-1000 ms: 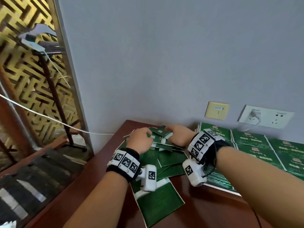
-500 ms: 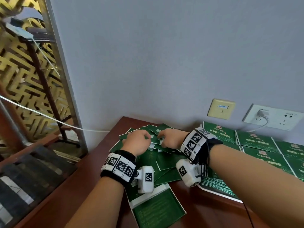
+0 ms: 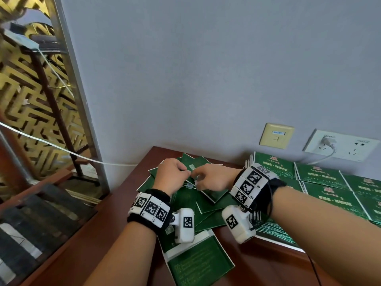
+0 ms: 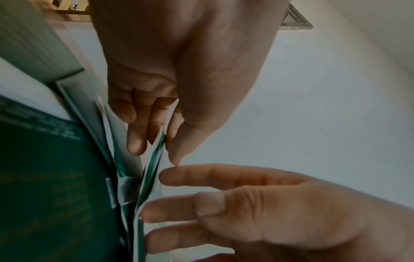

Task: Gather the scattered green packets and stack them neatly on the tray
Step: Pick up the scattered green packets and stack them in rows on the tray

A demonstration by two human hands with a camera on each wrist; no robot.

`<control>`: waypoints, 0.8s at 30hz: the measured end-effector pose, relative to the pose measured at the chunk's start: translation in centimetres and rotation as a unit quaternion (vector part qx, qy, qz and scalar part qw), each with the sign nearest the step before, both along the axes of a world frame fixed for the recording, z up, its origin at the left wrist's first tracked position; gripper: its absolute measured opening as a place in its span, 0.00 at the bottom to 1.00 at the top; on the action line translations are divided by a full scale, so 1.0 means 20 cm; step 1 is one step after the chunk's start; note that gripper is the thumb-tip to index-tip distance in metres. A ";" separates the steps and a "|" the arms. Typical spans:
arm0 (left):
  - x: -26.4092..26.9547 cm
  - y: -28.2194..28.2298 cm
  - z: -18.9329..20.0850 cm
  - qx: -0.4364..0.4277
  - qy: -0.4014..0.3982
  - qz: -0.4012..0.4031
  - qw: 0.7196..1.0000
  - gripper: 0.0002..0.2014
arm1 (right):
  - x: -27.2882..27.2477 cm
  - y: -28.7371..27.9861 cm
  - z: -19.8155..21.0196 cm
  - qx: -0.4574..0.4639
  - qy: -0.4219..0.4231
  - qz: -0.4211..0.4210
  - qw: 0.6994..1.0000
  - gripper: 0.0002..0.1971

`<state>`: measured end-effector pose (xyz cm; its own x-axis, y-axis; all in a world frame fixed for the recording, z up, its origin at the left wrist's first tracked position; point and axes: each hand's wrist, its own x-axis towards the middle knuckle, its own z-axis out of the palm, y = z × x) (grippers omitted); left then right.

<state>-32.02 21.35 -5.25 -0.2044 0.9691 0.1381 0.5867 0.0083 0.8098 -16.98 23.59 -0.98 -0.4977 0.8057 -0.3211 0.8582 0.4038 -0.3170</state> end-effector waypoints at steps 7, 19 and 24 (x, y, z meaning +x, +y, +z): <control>-0.04 0.01 0.00 0.006 -0.024 0.018 1.000 0.10 | 0.02 0.01 0.02 -0.040 0.089 -0.022 0.995 0.18; -0.14 0.02 0.00 -0.023 -0.066 -0.069 0.995 0.12 | 0.05 0.08 0.00 0.072 0.035 -0.079 0.994 0.20; -0.15 -0.02 0.05 -0.010 -0.058 -0.050 0.997 0.09 | 0.07 0.01 0.01 0.068 0.082 -0.070 0.992 0.07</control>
